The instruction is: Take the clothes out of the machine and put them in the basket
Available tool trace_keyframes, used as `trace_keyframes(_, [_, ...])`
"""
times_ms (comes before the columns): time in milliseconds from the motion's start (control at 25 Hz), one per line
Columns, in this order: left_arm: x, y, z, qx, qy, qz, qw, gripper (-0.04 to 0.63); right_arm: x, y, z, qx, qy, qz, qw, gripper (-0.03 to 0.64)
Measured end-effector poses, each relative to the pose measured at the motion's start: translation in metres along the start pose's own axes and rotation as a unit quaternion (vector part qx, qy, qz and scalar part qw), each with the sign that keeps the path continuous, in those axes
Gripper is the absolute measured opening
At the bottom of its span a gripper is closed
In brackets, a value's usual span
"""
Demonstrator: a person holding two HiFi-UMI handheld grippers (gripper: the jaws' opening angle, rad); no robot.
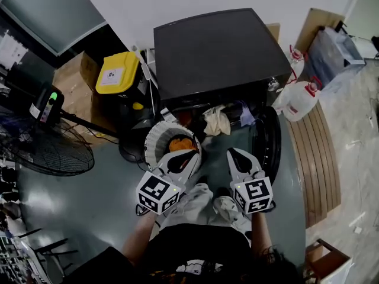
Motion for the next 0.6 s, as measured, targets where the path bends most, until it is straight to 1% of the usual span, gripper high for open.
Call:
trace_keyframes(240, [-0.022, 0.031, -0.034, -0.004, 0.017, -0.027, 0.9995, 0.000, -0.041, 0.044, 0.031, 0.014, 0.025, -0.026, 0.999, 0.072])
trace_keyframes(360, [-0.034, 0.049, -0.049, 0.008, 0.029, -0.033, 0.9990, 0.000, -0.066, 0.072, 0.051, 0.026, 0.039, -0.039, 0.998, 0.091])
trace_keyframes(440, [-0.043, 0.064, -0.058, 0.011, 0.039, -0.041, 0.9983, 0.000, -0.082, 0.092, 0.063, 0.021, 0.042, -0.043, 0.998, 0.116])
trace_keyframes(600, [-0.064, 0.099, -0.077, -0.006, 0.048, -0.075, 0.9960, 0.000, -0.113, 0.133, 0.082, 0.016, 0.039, -0.060, 0.997, 0.142])
Point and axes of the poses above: the fingertips, and each gripper's own axes: x backward along the fingers, z to its right, y out of its underside, the point moved 1 cm from there along x, backward along the fingers, and after that the axes turned 9 degrees about z, right-handed, at the moved point
